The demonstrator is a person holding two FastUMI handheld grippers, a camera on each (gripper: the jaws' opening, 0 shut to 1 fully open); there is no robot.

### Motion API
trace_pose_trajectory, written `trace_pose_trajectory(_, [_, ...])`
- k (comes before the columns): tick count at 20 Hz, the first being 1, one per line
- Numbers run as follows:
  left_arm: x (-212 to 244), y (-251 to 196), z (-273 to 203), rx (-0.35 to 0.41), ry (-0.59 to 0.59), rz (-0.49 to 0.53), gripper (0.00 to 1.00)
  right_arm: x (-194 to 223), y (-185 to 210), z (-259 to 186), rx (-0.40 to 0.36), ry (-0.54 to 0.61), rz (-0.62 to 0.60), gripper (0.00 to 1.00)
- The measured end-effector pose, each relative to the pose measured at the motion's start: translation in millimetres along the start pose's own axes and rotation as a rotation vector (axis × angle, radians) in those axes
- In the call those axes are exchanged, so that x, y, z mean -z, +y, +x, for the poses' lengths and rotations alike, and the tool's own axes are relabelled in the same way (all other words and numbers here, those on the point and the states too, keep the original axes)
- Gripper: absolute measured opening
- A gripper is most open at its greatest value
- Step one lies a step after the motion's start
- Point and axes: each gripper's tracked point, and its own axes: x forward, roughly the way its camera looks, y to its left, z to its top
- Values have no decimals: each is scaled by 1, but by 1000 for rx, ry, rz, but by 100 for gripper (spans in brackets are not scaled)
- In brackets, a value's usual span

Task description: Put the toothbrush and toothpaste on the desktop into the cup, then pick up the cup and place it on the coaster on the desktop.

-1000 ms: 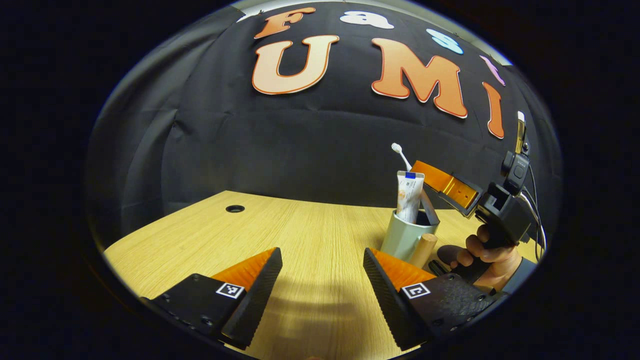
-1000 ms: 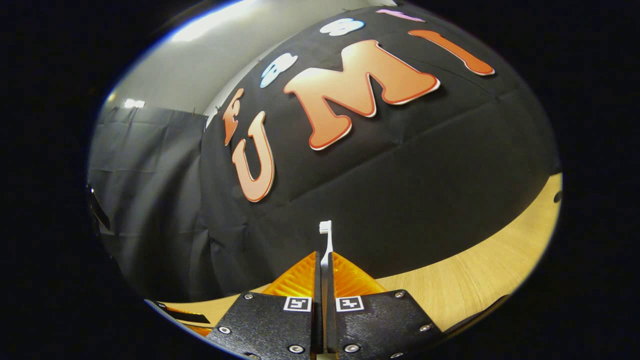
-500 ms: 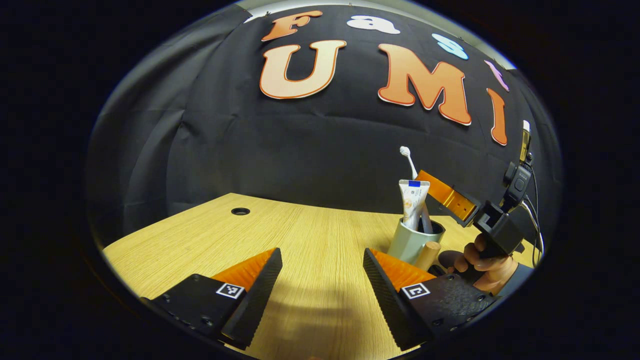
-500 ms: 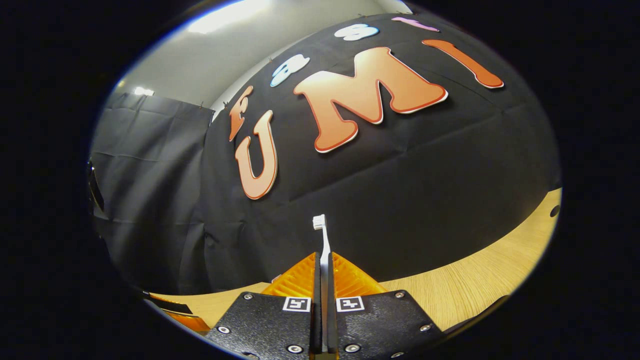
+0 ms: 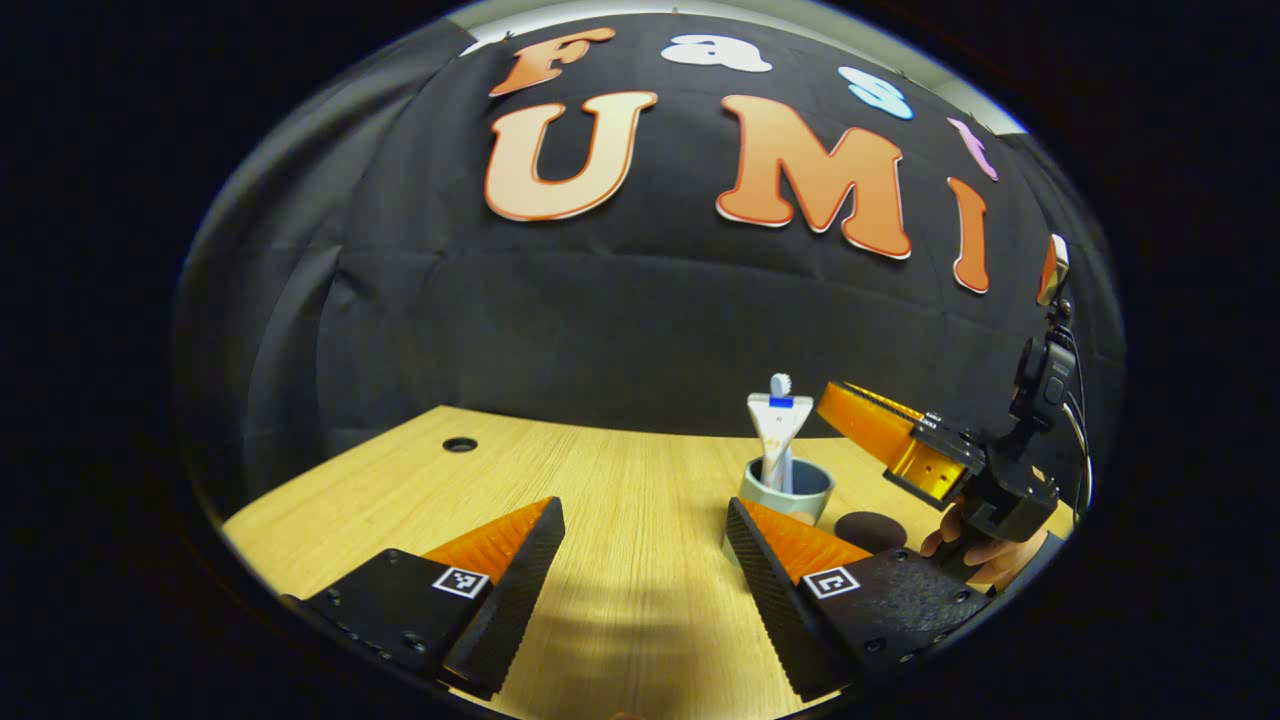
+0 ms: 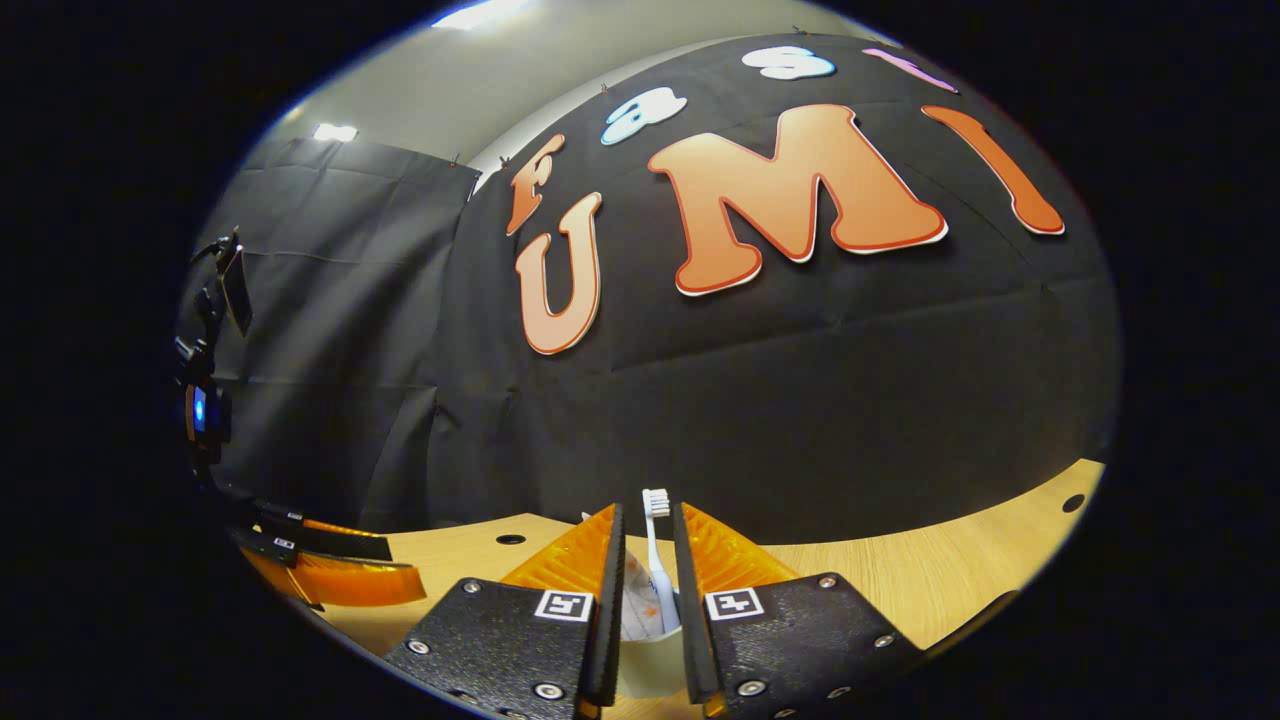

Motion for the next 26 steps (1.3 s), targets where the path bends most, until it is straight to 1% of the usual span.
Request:
trace_pose_trajectory(1, [-9, -10, -3, 18, 1, 23, 98, -6, -2, -7, -1, 11, -8, 32])
trace_pose_trajectory(2, [-16, -19, -4, 40, 9, 43, 98, -13, -4, -17, -3, 15, -16, 36])
trace_pose_trajectory(3, [-21, -30, -3, 66, 24, 59, 98, -21, -9, -25, 5, 10, -23, 43])
trace_pose_trajectory(5, [-26, -48, 4, 118, 70, 76, 97, -31, -18, -40, 18, 19, -31, 51])
trace_pose_trajectory(8, [-15, -70, 17, 179, 198, 107, 98, -40, -28, -66, 30, 54, -46, 60])
trace_pose_trajectory(9, [-9, -78, 20, 200, 254, 112, 97, -43, -33, -74, 37, 66, -58, 66])
trace_pose_trajectory(10, [-1, -84, 23, 223, 321, 125, 98, -47, -38, -83, 44, 73, -66, 69])
trace_pose_trajectory(11, [6, -87, 26, 235, 382, 143, 98, -51, -42, -93, 50, 77, -76, 75])
trace_pose_trajectory(13, [15, -90, 32, 255, 500, 161, 98, -61, -52, -110, 64, 73, -100, 79])
trace_pose_trajectory(16, [23, -87, 29, 287, 681, 167, 98, -75, -70, -137, 97, 76, -138, 81])
trace_pose_trajectory(20, [26, -86, 28, 267, 846, 281, 98, -91, -91, -168, 137, 68, -126, 84])
trace_pose_trajectory(22, [25, -85, 29, 255, 903, 341, 97, -92, -95, -178, 149, 65, -108, 84])
trace_pose_trajectory(24, [22, -89, 26, 243, 950, 392, 90, -93, -99, -186, 163, 65, -115, 84])
trace_pose_trajectory(25, [22, -91, 23, 233, 984, 415, 81, -91, -99, -190, 170, 69, -122, 84])
trace_pose_trajectory(26, [25, -94, 21, 222, 1000, 432, 65, -90, -98, -194, 170, 71, -123, 84])
